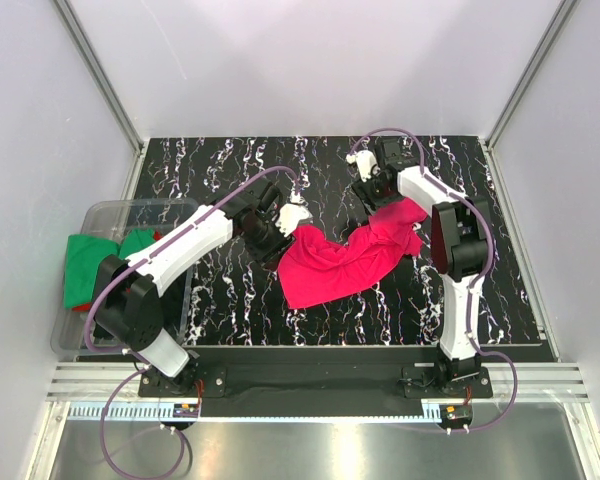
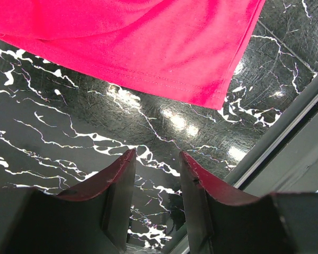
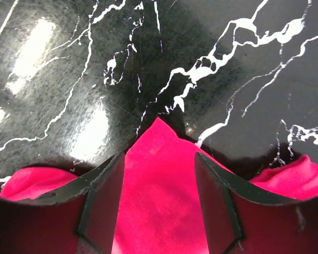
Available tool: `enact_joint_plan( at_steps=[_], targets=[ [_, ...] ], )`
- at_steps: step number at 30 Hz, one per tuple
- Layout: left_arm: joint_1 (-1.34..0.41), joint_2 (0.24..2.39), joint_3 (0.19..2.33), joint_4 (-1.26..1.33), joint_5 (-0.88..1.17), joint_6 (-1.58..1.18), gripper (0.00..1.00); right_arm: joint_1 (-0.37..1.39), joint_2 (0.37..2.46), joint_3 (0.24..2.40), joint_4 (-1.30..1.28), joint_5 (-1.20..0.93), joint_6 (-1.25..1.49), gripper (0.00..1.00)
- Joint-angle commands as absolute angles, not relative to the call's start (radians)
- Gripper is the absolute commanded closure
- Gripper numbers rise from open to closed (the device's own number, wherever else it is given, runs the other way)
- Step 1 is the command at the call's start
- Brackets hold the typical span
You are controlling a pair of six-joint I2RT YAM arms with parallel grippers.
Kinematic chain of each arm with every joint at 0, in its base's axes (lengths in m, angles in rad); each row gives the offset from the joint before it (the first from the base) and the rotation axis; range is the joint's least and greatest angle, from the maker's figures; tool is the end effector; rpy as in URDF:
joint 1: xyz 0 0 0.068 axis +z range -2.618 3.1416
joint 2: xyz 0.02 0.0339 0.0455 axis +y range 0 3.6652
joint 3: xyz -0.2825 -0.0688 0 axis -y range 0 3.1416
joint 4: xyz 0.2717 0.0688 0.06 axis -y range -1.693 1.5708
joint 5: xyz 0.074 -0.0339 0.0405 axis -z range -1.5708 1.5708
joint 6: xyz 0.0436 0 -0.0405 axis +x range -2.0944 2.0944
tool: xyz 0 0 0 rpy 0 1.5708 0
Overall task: Fold and stack the t-shirts
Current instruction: Flatten the tshirt out
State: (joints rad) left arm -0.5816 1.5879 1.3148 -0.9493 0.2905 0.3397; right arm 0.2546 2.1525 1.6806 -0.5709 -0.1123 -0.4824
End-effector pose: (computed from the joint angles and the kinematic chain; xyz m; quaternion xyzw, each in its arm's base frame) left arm 0.2791 -0.1984 0.2716 0.4557 0.8618 -0.1622 0.1530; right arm 0.4861 0.1316 0.1781 -0.3608 0.8939 0.0242 0.2650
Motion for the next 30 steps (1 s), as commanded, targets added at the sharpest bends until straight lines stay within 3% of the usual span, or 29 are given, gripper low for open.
enact_joint_plan(
  at_steps=[1, 5, 7, 10, 12, 13, 27, 30],
  targets=[
    [-0.578, 1.559, 1.345, -0.936, 0.278, 0.339, 0.57, 0.253, 2.183, 1.723, -0.561, -0.089, -0.479, 0.39],
    [-0.578, 1.563, 1.351, -0.936, 0.27, 0.341, 0.57, 0.253, 2.213, 1.741, -0.58, -0.091, -0.476, 0.39],
    [-0.578, 1.565, 1.351, -0.936, 0.267, 0.342, 0.57, 0.255, 2.226, 1.758, -0.595, -0.095, -0.476, 0.46],
    [-0.578, 1.568, 1.356, -0.937, 0.261, 0.342, 0.57, 0.253, 2.24, 1.775, -0.607, -0.1, -0.471, 0.69],
    [-0.578, 1.569, 1.362, -0.939, 0.256, 0.345, 0.57, 0.253, 2.221, 1.789, -0.607, -0.1, -0.468, 0.96],
    [-0.578, 1.568, 1.364, -0.939, 0.256, 0.347, 0.57, 0.255, 2.209, 1.798, -0.609, -0.092, -0.465, 1.0],
    [-0.545, 1.574, 1.508, -0.927, 0.181, 0.408, 0.58, 0.255, 1.78, 2.222, -0.606, -0.041, -0.528, 1.0],
    [-0.543, 1.569, 1.522, -0.923, 0.181, 0.414, 0.58, 0.255, 1.677, 2.212, -0.606, -0.005, -0.531, 1.0]
  ],
)
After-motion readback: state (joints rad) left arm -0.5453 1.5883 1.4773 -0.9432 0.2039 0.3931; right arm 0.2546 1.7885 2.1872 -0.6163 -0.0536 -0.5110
